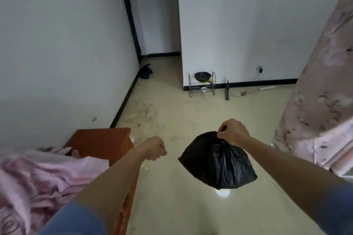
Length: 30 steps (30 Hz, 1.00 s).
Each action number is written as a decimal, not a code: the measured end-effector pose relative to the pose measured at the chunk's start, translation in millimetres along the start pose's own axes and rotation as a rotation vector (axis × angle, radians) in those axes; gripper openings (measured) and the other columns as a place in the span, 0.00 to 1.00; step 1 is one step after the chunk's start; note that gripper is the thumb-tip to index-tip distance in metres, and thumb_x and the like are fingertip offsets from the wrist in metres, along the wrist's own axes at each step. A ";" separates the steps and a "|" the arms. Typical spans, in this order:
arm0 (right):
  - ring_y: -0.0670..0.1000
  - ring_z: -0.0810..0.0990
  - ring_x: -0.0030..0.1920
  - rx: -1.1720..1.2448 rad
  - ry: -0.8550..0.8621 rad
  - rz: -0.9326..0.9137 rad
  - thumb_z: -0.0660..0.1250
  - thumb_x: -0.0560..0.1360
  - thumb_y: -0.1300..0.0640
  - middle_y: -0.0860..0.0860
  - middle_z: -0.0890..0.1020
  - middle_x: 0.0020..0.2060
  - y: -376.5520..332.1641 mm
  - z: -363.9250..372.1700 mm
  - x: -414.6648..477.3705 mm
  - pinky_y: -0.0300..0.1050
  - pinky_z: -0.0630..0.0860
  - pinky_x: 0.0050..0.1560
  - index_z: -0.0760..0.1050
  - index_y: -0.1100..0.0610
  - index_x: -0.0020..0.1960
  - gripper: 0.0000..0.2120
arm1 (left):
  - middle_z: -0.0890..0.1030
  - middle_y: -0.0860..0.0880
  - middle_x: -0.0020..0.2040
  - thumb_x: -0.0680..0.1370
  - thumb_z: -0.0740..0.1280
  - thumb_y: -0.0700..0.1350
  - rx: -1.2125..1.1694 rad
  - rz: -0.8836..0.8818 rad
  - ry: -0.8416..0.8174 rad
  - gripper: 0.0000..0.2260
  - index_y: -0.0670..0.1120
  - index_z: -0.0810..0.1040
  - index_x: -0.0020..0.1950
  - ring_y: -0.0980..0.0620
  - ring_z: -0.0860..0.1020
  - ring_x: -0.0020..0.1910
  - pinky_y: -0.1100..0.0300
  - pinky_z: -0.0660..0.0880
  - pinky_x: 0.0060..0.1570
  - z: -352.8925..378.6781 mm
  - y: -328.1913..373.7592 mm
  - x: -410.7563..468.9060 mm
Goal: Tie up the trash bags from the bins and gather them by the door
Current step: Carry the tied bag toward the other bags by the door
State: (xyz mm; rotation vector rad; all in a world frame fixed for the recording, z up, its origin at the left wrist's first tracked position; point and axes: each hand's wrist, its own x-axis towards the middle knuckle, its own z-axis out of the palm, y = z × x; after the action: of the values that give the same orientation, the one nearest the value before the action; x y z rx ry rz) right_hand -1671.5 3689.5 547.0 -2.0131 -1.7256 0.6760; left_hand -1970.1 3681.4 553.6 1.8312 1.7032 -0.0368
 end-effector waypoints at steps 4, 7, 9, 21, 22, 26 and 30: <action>0.45 0.80 0.33 0.022 -0.071 -0.017 0.73 0.68 0.55 0.46 0.83 0.30 -7.2 -4.7 128.1 0.37 0.71 0.28 0.81 0.50 0.34 0.05 | 0.84 0.43 0.48 0.78 0.66 0.48 0.009 -0.049 -0.024 0.10 0.42 0.79 0.54 0.49 0.81 0.40 0.58 0.79 0.39 -45.8 18.3 108.5; 0.45 0.80 0.34 0.018 -0.094 -0.021 0.73 0.68 0.55 0.45 0.82 0.31 -22.2 -15.5 219.0 0.37 0.71 0.30 0.81 0.50 0.34 0.05 | 0.82 0.47 0.43 0.77 0.67 0.48 -0.054 -0.067 0.006 0.07 0.45 0.79 0.50 0.53 0.80 0.37 0.64 0.74 0.31 -86.0 26.4 178.5; 0.45 0.79 0.34 0.005 -0.114 -0.026 0.73 0.68 0.55 0.46 0.82 0.31 -34.8 -18.3 273.3 0.38 0.71 0.30 0.80 0.50 0.33 0.06 | 0.82 0.48 0.43 0.77 0.67 0.49 -0.043 -0.086 -0.016 0.07 0.46 0.79 0.50 0.53 0.80 0.37 0.64 0.74 0.32 -110.5 25.4 216.7; 0.47 0.81 0.35 0.027 -0.143 -0.036 0.74 0.67 0.56 0.48 0.83 0.32 -108.5 22.7 618.0 0.41 0.76 0.33 0.82 0.52 0.33 0.04 | 0.82 0.46 0.47 0.78 0.65 0.48 -0.088 -0.198 -0.040 0.11 0.44 0.77 0.56 0.51 0.80 0.41 0.61 0.75 0.36 -259.8 -31.5 524.7; 0.47 0.82 0.35 0.031 -0.148 -0.026 0.74 0.67 0.56 0.48 0.83 0.32 -118.6 22.1 646.9 0.40 0.75 0.33 0.82 0.52 0.34 0.04 | 0.81 0.46 0.46 0.78 0.65 0.48 -0.088 -0.196 -0.037 0.11 0.44 0.77 0.56 0.50 0.80 0.41 0.61 0.75 0.35 -280.9 -34.6 551.5; 0.46 0.81 0.34 0.058 -0.139 -0.029 0.74 0.68 0.57 0.47 0.83 0.31 -160.3 12.1 755.0 0.37 0.72 0.31 0.82 0.53 0.34 0.05 | 0.80 0.45 0.45 0.78 0.65 0.46 -0.116 -0.166 0.033 0.10 0.42 0.77 0.55 0.49 0.79 0.40 0.60 0.74 0.36 -363.4 -35.0 651.6; 0.41 0.79 0.30 0.049 -0.121 -0.019 0.74 0.66 0.56 0.45 0.83 0.28 -191.7 18.3 856.4 0.34 0.69 0.28 0.81 0.51 0.31 0.06 | 0.79 0.48 0.43 0.78 0.66 0.47 -0.103 -0.130 0.029 0.07 0.44 0.78 0.52 0.52 0.79 0.38 0.63 0.73 0.33 -417.0 -38.4 743.6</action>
State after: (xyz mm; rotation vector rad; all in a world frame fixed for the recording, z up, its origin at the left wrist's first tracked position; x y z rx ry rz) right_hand -1732.0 4565.1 559.5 -1.9562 -1.7754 0.8411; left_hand -2044.5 4531.5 554.7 1.6523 1.8082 0.0229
